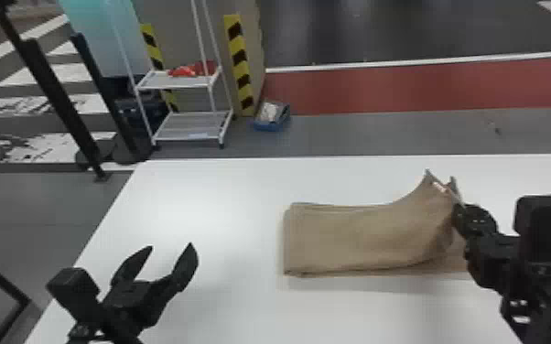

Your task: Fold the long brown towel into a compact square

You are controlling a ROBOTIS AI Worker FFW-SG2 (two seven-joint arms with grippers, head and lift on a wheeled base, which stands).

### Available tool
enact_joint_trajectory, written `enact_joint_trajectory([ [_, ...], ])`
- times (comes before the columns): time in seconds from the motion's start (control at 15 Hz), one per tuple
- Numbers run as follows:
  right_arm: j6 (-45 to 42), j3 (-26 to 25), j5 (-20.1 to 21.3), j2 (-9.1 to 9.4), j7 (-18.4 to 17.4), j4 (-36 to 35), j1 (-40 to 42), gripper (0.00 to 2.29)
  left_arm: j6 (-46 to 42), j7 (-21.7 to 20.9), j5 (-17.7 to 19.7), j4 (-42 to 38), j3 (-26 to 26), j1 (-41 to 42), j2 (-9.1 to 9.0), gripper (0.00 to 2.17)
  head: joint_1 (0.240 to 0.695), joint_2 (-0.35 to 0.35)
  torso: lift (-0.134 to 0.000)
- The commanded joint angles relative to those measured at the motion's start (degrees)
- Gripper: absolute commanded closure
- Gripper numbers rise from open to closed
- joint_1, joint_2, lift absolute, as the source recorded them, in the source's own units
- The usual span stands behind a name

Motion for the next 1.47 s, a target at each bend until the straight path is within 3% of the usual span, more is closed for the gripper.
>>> enact_joint_trajectory([
  [0.0, 1.05, -0.36, -0.22, 0.05, 0.09, 0.33, -1.27, 1.21, 0.10, 0.01, 0.00, 0.15, 0.02, 0.07, -0.15, 0.03, 0.695, 0.172, -0.126],
  [0.27, 2.63, -5.46, -6.29, 0.05, 0.79, -3.63, -0.21, 1.21, 0.10, -0.08, 0.00, 0.15, 0.63, 0.16, -0.15, 0.03, 0.695, 0.162, -0.126],
  [0.4, 3.33, -5.63, -5.41, 0.05, 0.79, -0.90, -1.27, 1.19, 0.10, -0.08, 0.00, 0.68, 0.37, -0.19, -0.15, 0.03, 0.695, 0.138, -0.126],
  [0.47, 5.44, -6.07, -5.50, 0.05, 0.79, 0.59, -2.06, 0.75, 0.10, 0.01, -0.09, 0.76, 0.02, -0.28, -0.15, 0.03, 0.695, 0.134, -0.126],
  [0.53, 7.37, -6.16, -5.41, 0.05, 0.79, 1.73, -3.03, 0.10, 0.10, -0.08, -0.17, 0.76, -0.25, -0.19, -0.15, 0.03, 0.695, 0.130, -0.126],
  [0.6, 9.13, -6.60, -5.67, 0.05, 0.79, 1.82, -3.64, 0.00, 0.10, -0.08, -0.26, 0.76, -0.25, -0.19, -0.15, 0.03, 0.695, 0.124, -0.126],
  [0.8, 12.82, -9.15, -6.20, 0.05, 1.93, 1.56, -4.17, 0.05, 0.27, -0.08, -0.35, 0.76, 0.02, -0.19, -0.15, 0.03, 0.695, 0.109, -0.126],
  [1.07, 20.21, -12.58, -4.88, 0.05, 6.15, 2.17, -7.33, 0.09, 0.27, -0.08, -0.53, 0.76, -0.33, -0.37, -0.15, 0.03, 0.695, 0.089, -0.126],
  [1.4, 19.85, -12.75, -1.98, 0.05, 9.67, 12.02, -12.69, 0.18, 0.27, -0.08, -0.61, 0.76, -0.77, -0.46, -0.15, 0.03, 0.695, 0.074, -0.126],
])
